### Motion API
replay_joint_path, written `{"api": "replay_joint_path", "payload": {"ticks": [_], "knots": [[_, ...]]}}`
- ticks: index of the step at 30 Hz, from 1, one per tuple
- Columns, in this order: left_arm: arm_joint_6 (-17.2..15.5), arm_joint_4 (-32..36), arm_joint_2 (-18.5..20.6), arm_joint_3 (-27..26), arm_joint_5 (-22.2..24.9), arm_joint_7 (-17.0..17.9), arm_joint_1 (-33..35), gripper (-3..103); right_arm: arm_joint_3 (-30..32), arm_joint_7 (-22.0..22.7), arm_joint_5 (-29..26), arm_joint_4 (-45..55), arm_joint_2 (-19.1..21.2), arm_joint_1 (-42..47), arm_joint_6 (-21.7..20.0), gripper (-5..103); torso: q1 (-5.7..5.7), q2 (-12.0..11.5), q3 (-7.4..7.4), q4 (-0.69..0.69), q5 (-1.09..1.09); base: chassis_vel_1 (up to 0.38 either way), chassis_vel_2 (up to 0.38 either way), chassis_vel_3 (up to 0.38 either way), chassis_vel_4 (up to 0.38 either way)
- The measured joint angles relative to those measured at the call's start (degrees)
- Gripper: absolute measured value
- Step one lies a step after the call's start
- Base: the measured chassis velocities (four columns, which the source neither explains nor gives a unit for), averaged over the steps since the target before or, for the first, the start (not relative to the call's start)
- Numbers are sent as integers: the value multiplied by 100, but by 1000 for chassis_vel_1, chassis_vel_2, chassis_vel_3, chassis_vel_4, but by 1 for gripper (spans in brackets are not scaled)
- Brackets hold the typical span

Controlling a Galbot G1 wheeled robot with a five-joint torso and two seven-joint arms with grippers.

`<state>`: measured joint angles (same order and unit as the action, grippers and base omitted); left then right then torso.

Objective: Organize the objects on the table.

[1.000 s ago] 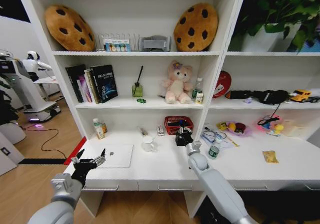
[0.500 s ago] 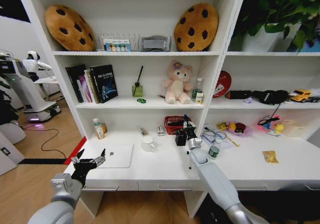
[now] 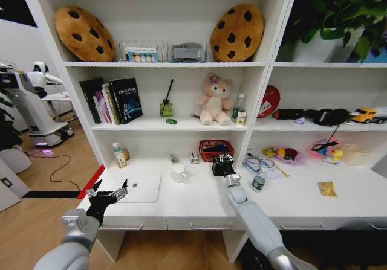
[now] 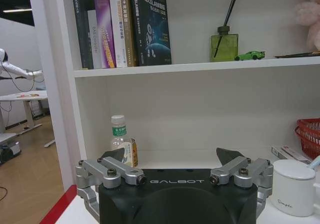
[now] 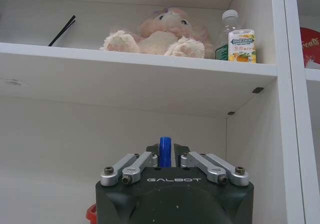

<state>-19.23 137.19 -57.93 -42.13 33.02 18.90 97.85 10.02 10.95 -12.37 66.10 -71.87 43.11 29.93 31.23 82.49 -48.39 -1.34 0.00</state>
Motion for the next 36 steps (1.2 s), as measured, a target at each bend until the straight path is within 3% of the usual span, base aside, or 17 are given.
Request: {"api": "replay_joint_path", "payload": {"ticks": [1,8,11,15,16,19,20,23,30,32,36], "knots": [[0,0,0,0,0,0,0,100,0,0,0,0,0,0,0,18,0,0,0,0,0,0,0,0,0],[0,0,0,0,0,0,0,100,209,-16,-300,645,213,431,-410,51,-1,0,0,1,1,0,0,0,0],[0,0,0,0,0,0,0,100,212,-21,-507,960,329,604,-607,56,-1,0,0,1,1,0,0,0,0],[0,0,0,1,1,-4,0,100,120,418,-1688,2646,1069,1442,-1985,78,-1,0,1,-4,-1,0,0,0,0],[0,0,0,1,1,-4,0,100,120,418,-1688,2646,1069,1442,-1985,78,-1,0,1,-4,-1,0,0,0,0],[0,0,0,0,0,0,0,100,208,716,-3034,3817,1466,2024,-3207,94,-2,1,1,-1,-1,0,0,0,0],[0,0,0,0,0,0,0,100,208,716,-3034,3817,1466,2024,-3207,94,-2,1,1,-1,-1,0,0,0,0],[0,0,0,0,0,-1,0,100,366,1430,-4205,4235,1597,2222,-4178,99,-2,1,1,-1,0,0,0,0,0],[1,1,0,0,0,-2,0,100,457,1873,-4481,4032,1643,2162,-4773,100,-1,0,0,0,1,0,0,0,0],[0,0,0,0,0,-1,0,100,453,1892,-4495,4004,1643,2144,-4811,103,-1,0,0,0,0,0,0,0,0],[0,0,0,0,0,-1,0,100,354,1793,-4427,3715,1624,1978,-4841,99,-1,1,0,0,0,0,0,0,0]]}}
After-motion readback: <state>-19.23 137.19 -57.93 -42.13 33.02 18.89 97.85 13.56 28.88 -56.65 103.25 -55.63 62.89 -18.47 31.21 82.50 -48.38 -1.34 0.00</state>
